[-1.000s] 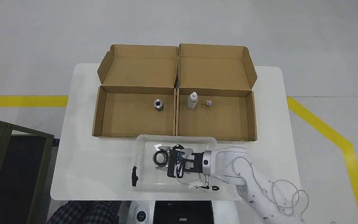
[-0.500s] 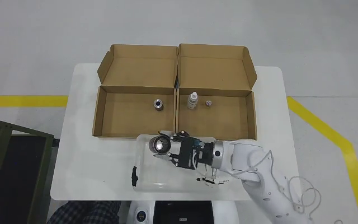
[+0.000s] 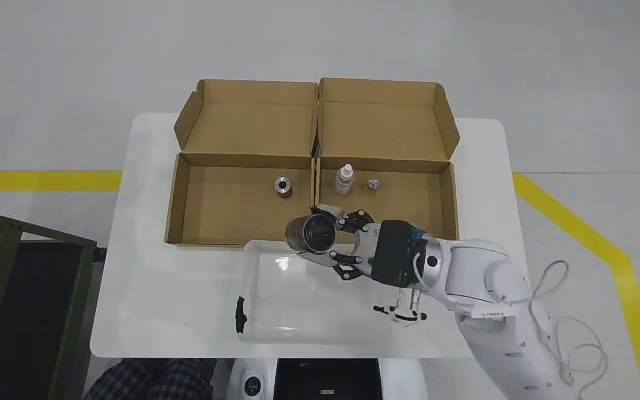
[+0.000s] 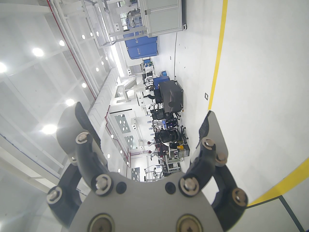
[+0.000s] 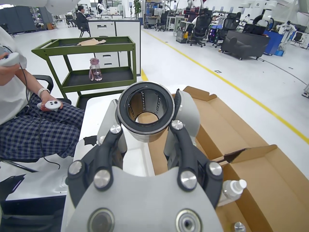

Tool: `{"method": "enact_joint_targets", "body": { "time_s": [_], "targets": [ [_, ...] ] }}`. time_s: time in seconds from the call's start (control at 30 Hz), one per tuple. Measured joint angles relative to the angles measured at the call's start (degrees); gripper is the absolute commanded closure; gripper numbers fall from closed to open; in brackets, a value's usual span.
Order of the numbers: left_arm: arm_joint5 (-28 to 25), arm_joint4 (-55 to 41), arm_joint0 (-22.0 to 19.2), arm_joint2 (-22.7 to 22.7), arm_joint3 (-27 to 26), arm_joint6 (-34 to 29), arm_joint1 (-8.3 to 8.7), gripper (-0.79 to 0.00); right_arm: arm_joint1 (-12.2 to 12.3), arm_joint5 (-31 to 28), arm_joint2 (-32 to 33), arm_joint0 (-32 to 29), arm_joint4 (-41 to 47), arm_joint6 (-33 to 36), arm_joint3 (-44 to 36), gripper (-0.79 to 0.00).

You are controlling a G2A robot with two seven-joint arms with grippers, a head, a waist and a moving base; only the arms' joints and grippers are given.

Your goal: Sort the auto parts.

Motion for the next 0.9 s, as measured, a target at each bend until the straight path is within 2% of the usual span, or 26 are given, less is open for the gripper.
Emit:
{"method": "enact_joint_targets", "body": {
  "time_s": [0.4,0.9],
  "targets": [
    [0.00,0.00,0.00,0.00,0.00,0.00,0.00,-0.785,0.73,-0.27,3.62,-1.75,1.87,-2.63,-2.38,0.000],
    [0.00,0.00,0.00,0.00,0.00,0.00,0.00,-0.785,1.19,-0.44,3.32,-1.11,2.46,-2.42,-1.29,0.000]
  ]
}}
